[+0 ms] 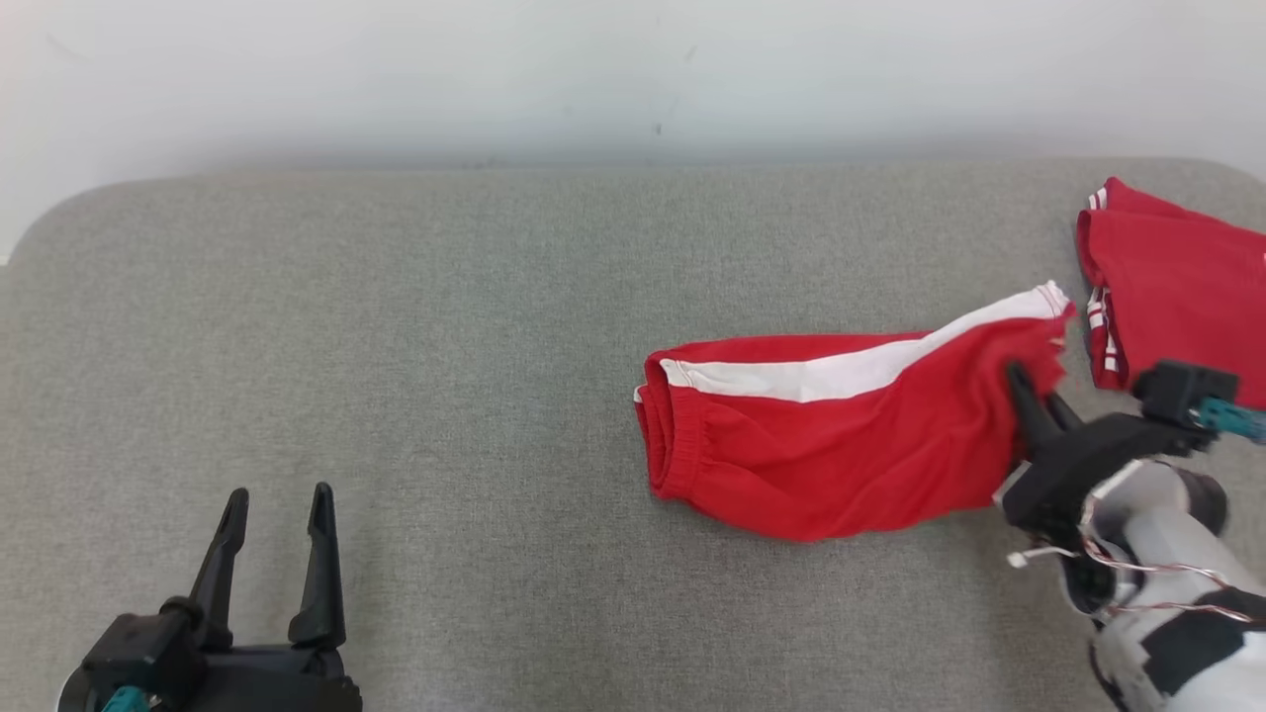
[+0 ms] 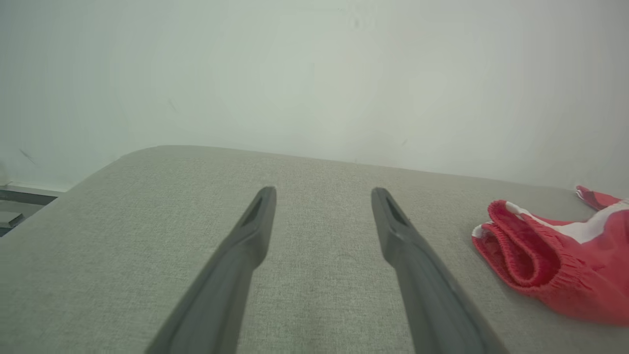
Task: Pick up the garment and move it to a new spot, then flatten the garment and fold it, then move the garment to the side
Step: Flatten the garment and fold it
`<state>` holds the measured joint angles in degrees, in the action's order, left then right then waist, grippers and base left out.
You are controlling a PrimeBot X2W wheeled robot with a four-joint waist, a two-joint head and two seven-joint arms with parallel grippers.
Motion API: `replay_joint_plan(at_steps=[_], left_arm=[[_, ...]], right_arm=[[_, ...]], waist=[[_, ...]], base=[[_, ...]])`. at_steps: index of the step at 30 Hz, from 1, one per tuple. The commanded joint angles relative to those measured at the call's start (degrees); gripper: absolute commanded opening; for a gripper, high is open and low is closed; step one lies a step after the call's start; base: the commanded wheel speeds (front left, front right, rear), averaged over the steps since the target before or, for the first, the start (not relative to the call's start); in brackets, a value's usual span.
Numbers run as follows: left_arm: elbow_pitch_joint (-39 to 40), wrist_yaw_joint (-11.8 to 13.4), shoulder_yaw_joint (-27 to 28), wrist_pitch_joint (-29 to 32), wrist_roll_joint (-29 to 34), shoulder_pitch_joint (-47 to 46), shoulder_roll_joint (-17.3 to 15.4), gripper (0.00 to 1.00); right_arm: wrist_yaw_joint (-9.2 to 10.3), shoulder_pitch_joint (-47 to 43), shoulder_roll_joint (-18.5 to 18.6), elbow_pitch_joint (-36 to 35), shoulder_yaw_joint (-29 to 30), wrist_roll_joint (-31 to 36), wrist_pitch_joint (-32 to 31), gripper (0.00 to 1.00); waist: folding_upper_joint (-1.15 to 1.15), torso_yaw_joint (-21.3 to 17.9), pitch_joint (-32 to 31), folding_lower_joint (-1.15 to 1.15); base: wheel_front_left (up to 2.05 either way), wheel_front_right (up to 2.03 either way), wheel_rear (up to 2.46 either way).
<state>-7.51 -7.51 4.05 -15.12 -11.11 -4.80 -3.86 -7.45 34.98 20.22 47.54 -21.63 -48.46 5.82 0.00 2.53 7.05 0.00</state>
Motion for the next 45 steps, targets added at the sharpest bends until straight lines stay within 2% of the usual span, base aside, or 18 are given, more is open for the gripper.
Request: replay_joint_plan(at_steps=[1, 11, 21, 22, 23, 24, 32, 38, 39, 40, 41, 45], left_arm=[[0.15, 0.1, 0.31, 0.01, 0.13, 0.84, 0.14, 1.0], [0.35, 0.11, 0.58, 0.01, -0.16, 1.16, 0.47, 1.0], [-0.4, 0.11, 0.0, 0.01, -0.92, -0.72, 0.83, 1.0], [-0.39, 0.1, 0.03, 0.01, -0.93, -0.69, 0.84, 1.0], [-0.38, 0.11, 0.08, 0.01, -0.94, -0.59, 0.84, 1.0], [-0.38, 0.1, 0.28, 0.01, -0.93, -0.27, 0.88, 1.0], [-0.55, 0.1, 1.04, 0.01, -0.6, 0.18, 0.94, 1.0], [-0.35, 0.1, 0.74, 0.01, -0.72, -0.31, 0.95, 1.0], [-0.26, 0.1, 0.71, 0.01, -0.75, -0.37, 0.95, 1.0], [-0.14, 0.1, 0.65, 0.01, -0.77, -0.43, 0.96, 1.0], [-0.03, 0.1, 0.59, 0.01, -0.77, -0.49, 0.96, 1.0], [0.14, 0.1, 0.17, 0.01, -0.39, -0.57, 0.97, 1.0]], right_arm=[[-0.02, 0.34, -0.66, -1.08, -0.53, 0.38, 0.24, 0.0], [-0.02, -2.28, -5.52, -11.63, -7.6, 3.91, -1.66, 0.0], [-0.02, -6.29, -11.99, -9.96, -11.1, 5.69, -2.1, 0.0], [-0.02, -6.35, -12.18, -9.63, -11.18, 5.82, -1.72, 0.31], [-0.02, -6.42, -12.26, -9.46, -11.27, 5.96, -1.2, 0.51], [-0.02, -6.41, -12.0, -10.14, -11.45, 5.71, 0.36, 1.0], [-0.02, -6.67, -6.91, -14.83, -8.1, 3.97, 5.37, 1.0], [-0.02, -7.6, -4.16, -14.76, -3.66, 3.85, 6.38, 1.0], [-0.02, -7.8, -3.89, -14.45, -2.96, 4.11, 6.46, 0.82], [-0.02, -7.99, -3.64, -14.05, -2.32, 4.44, 6.65, 0.05], [-0.02, -8.13, -3.39, -13.53, -1.76, 4.95, 6.75, 0.0], [-0.02, -8.14, -3.56, -11.68, -1.77, 8.41, 7.42, 0.0]], waist=[[0.0, 0.19, -0.55, 0.0], [0.0, 1.71, -1.0, 0.0], [0.0, 4.53, 0.19, 0.0], [0.0, 4.61, 0.22, 0.0], [0.0, 4.62, 0.22, 0.0], [0.0, 4.5, 0.18, 0.0], [0.0, 3.37, -0.05, 0.0], [0.0, 3.42, 0.09, 0.0], [0.0, 3.46, 0.19, 0.0], [0.0, 3.5, 0.32, 0.0], [0.0, 3.57, 0.45, 0.0], [0.0, 4.07, 0.87, 0.0]], base=[[0.0, 0.0, 0.0], [0.0, 0.0, 0.0], [0.0, 0.0, 0.0], [0.0, 0.0, 0.0], [0.0, 0.0, 0.0], [0.0, 0.0, 0.0], [0.0, 0.0, 0.0], [0.0, 0.0, 0.0], [0.0, 0.0, 0.0], [0.0, 0.0, 0.0], [0.0, 0.0, 0.0], [0.0, 0.0, 0.0]])
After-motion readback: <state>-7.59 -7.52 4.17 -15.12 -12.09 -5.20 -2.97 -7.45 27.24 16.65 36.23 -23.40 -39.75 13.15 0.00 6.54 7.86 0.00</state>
